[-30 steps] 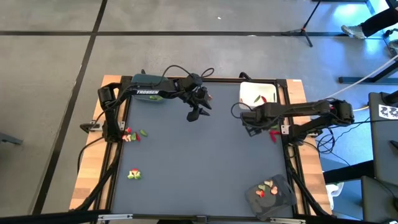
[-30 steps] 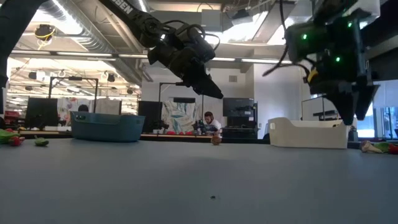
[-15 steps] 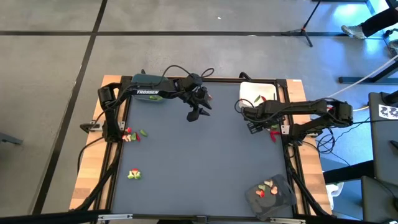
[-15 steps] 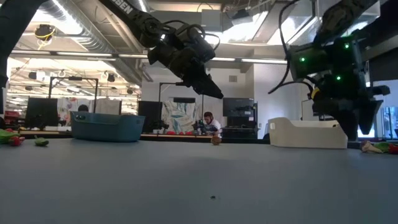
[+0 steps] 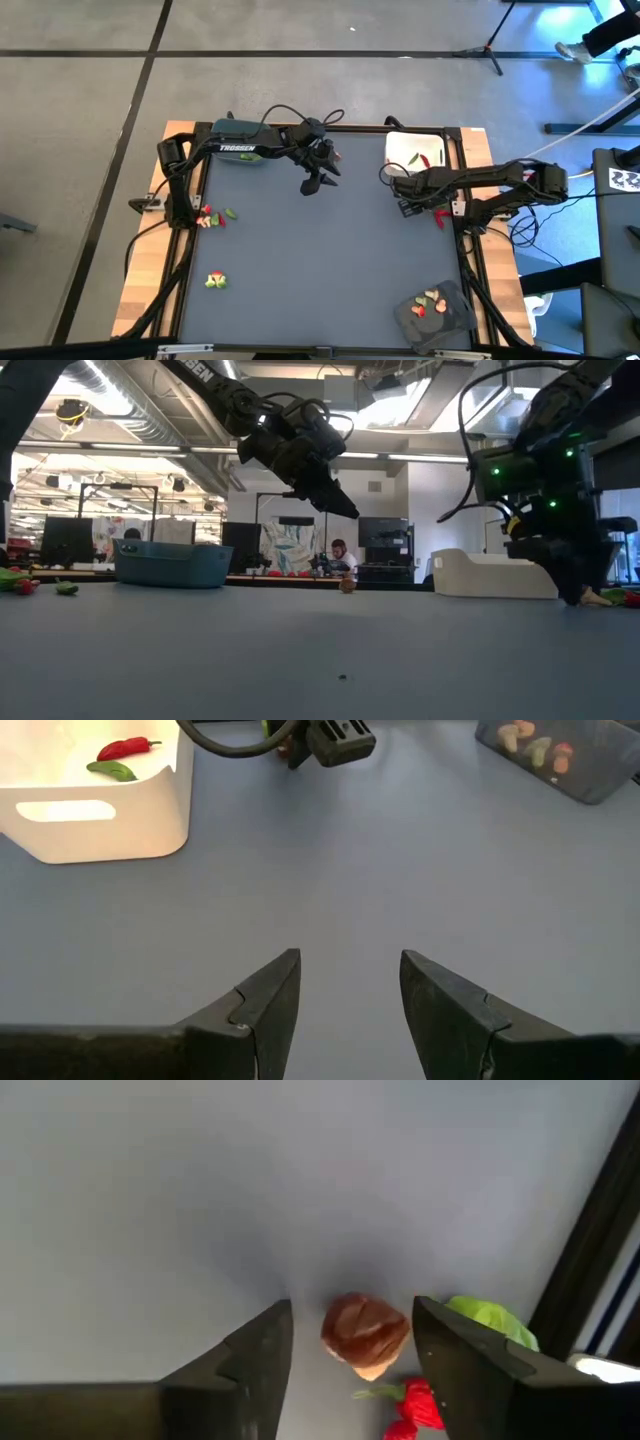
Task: Sort produce into baskets
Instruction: Put the brown mushroom into the black bin
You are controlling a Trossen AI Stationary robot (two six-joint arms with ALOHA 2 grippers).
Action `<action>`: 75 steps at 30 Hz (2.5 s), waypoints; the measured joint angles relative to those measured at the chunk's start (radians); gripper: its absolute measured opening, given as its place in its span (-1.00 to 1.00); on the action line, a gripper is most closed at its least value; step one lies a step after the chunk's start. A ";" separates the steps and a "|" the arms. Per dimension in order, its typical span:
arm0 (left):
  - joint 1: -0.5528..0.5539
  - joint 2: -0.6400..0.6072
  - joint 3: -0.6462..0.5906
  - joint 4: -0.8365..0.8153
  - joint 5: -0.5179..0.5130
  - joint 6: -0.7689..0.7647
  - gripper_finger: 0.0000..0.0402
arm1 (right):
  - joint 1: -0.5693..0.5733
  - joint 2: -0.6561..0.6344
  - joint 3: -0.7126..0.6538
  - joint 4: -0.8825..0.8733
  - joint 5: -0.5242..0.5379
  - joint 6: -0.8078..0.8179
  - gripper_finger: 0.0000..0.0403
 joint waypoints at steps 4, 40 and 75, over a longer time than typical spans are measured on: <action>0.000 0.000 0.000 0.000 0.000 0.000 -0.16 | 0.001 -0.001 -0.008 0.010 0.000 -0.001 -0.18; 0.000 0.000 0.000 -0.001 0.000 -0.026 -0.16 | 0.458 -0.001 0.368 -0.132 -0.201 0.146 -0.72; -0.011 0.000 0.000 0.027 0.000 -0.008 -0.16 | 1.233 0.107 0.380 0.038 -0.342 1.125 -0.38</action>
